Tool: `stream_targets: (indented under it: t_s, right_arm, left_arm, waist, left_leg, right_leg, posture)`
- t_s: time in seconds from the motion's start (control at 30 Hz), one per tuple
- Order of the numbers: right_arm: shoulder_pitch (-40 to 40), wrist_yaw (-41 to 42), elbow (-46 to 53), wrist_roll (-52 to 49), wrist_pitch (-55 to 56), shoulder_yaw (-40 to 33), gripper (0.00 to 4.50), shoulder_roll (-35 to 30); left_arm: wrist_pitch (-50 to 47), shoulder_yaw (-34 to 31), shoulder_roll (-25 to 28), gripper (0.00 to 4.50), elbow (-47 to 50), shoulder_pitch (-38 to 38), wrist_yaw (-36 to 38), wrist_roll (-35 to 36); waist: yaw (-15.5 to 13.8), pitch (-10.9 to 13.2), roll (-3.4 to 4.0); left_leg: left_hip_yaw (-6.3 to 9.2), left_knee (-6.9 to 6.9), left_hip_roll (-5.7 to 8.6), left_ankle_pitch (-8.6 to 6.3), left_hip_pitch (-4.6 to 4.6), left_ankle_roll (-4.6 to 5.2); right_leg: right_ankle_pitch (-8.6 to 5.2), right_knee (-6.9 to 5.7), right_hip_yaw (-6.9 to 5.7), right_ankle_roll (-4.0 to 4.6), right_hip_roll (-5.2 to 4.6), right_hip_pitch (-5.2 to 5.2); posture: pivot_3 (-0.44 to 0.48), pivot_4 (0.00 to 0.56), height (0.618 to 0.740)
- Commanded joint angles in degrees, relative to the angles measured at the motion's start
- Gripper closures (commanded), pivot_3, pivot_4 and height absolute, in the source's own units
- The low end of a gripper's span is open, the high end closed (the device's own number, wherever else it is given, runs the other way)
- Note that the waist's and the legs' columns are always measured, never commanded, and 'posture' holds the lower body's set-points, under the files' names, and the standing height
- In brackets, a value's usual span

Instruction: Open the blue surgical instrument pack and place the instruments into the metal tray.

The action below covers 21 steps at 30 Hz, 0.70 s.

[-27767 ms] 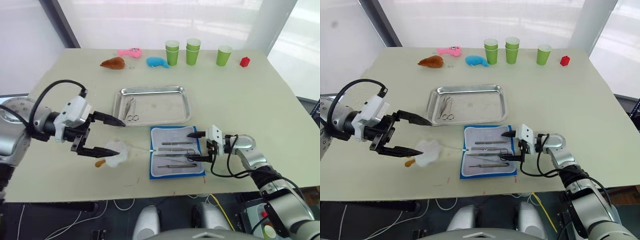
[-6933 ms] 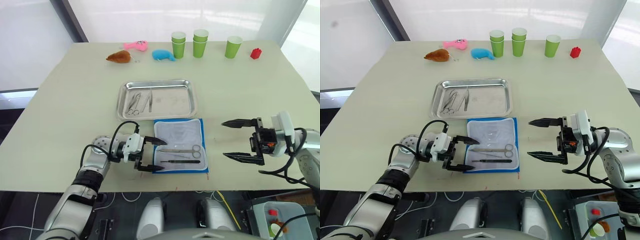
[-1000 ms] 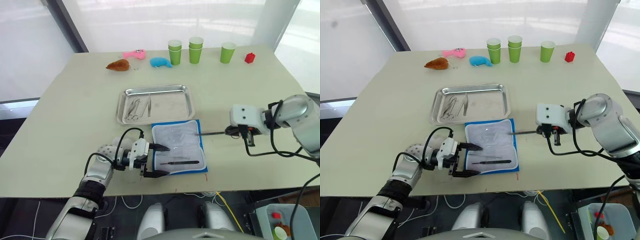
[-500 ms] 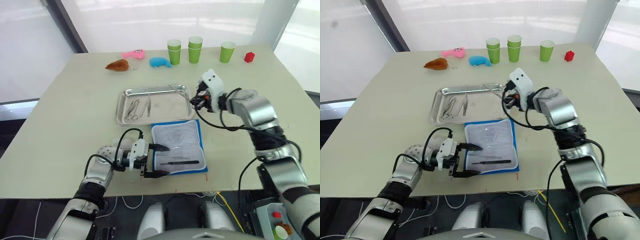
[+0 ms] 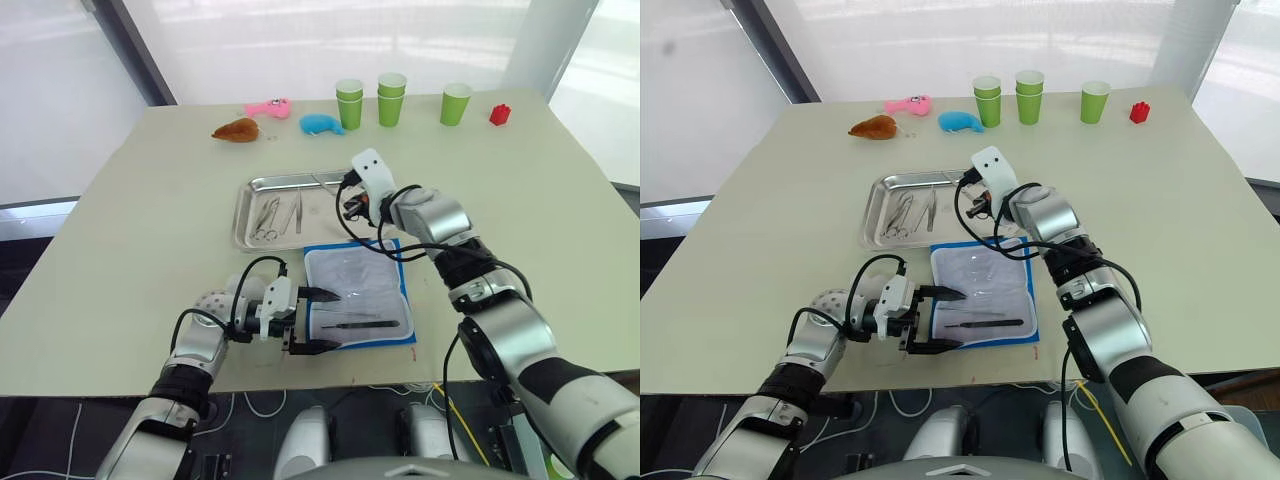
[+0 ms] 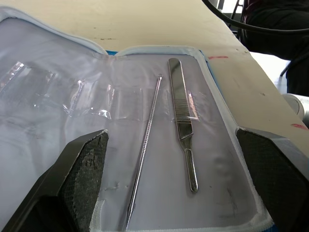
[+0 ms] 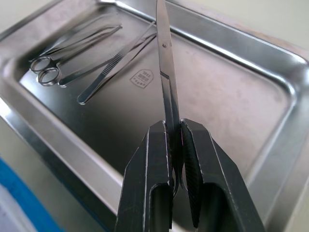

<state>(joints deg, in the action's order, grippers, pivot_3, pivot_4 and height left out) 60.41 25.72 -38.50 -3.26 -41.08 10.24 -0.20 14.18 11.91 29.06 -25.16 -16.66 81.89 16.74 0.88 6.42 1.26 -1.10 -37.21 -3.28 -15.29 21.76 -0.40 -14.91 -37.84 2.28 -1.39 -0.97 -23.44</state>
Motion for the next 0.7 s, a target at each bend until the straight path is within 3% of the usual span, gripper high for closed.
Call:
stream_targets:
  t_s: [0.03, 0.33, 0.7]
  right_arm:
    - [2.89, -1.7, -3.61, 0.51, 4.2, -0.99, 4.44, 1.92]
    - [7.5, -4.92, -18.25, 1.78, 11.91, -2.16, 4.44, 5.9]
    - [10.6, -5.02, -27.96, 2.71, 14.71, -4.7, 4.44, 6.71]
  left_arm:
    - [-4.55, 4.76, -0.77, 0.0, -5.27, 4.45, -1.33, -5.68]
    - [-4.74, 4.73, -0.45, 0.0, -4.61, 5.12, -1.56, -5.55]
    - [-5.23, 4.78, -0.14, 0.0, -3.7, 5.62, -1.84, -5.44]
  waist:
    - [0.03, 0.01, -0.01]
    - [0.26, 0.04, -0.05]
    - [0.38, 0.08, -0.12]
  left_leg:
    - [0.0, 0.0, 0.01, 0.0, 0.0, 0.0]
    - [-0.02, 0.02, 0.02, 0.0, -0.01, 0.01]
    - [-0.04, 0.07, 0.03, 0.0, -0.01, 0.01]
  right_leg:
    - [0.0, 0.0, 0.03, -0.01, 0.01, 0.0]
    - [-0.01, -0.01, 0.09, -0.03, 0.01, 0.0]
    - [-0.03, 0.0, 0.14, -0.06, 0.0, -0.01]
  posture:
    - [0.0, 0.15, 0.74]
    - [0.0, 0.15, 0.74]
    - [0.0, 0.15, 0.74]
